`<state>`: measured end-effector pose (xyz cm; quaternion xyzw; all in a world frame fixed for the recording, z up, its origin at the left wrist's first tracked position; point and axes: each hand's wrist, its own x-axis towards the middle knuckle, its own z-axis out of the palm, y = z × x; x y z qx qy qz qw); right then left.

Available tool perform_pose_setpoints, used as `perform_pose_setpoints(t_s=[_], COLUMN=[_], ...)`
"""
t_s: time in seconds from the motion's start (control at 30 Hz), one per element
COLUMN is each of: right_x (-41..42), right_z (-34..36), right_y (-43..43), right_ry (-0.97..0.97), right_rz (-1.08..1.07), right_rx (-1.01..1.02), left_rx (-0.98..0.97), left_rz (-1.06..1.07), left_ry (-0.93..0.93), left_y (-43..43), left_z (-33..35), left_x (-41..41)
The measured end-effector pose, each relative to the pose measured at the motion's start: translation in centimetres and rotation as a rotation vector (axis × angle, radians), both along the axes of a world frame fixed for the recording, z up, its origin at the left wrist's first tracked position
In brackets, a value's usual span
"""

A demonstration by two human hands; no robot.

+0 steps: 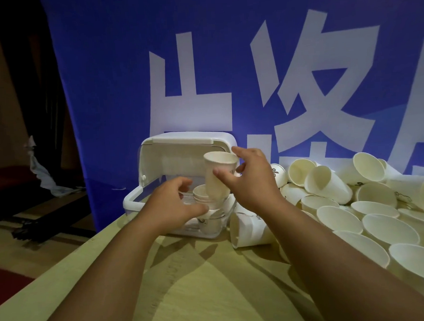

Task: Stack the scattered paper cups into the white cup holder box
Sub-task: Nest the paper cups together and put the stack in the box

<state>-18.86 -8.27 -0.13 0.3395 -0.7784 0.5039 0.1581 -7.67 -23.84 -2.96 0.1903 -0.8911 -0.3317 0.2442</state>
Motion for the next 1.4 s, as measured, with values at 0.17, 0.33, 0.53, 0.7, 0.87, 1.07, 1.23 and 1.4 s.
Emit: perform_pose_setpoints(t_s=[0.17, 0.33, 0.53, 0.7, 0.87, 1.07, 1.23, 1.4], right_x=[0.2, 0.1, 0.4, 0.4, 0.1, 0.3, 0.4, 0.4], right_z=[-0.6, -1.4, -2.3, -2.4, -2.5, -2.3, -2.2, -1.1], right_y=[-0.6, -0.6, -0.5, -0.4, -0.1, 0.1, 0.2, 0.9], right_ry=[0.031, 0.028, 0.021, 0.019, 0.005, 0.031, 0.076, 0.023], right_rz=[0.004, 0.069, 0.157, 0.143, 0.139, 0.181, 0.101, 0.121], right_rx=[0.099, 0.245, 0.394, 0.411, 0.408, 0.391, 0.553, 0.605], left_rx=[-0.049, 0.036, 0.287, 0.262, 0.214, 0.028, -0.058, -0.117], left_rz=[0.109, 0.036, 0.034, 0.018, 0.003, -0.057, -0.052, -0.039], left_ry=[0.05, 0.009, 0.125, 0.137, 0.175, 0.137, 0.037, 0.05], left_y=[-0.5, -0.1, 0.0, 0.0, -0.6, -0.2, -0.4, 0.0], left_z=[0.8, -0.1, -0.2, -0.5, -0.6, -1.1, -1.6, -1.1], left_x=[0.8, 0.0, -1.1, -1.4, -1.2, -1.0, -1.1, -0.8])
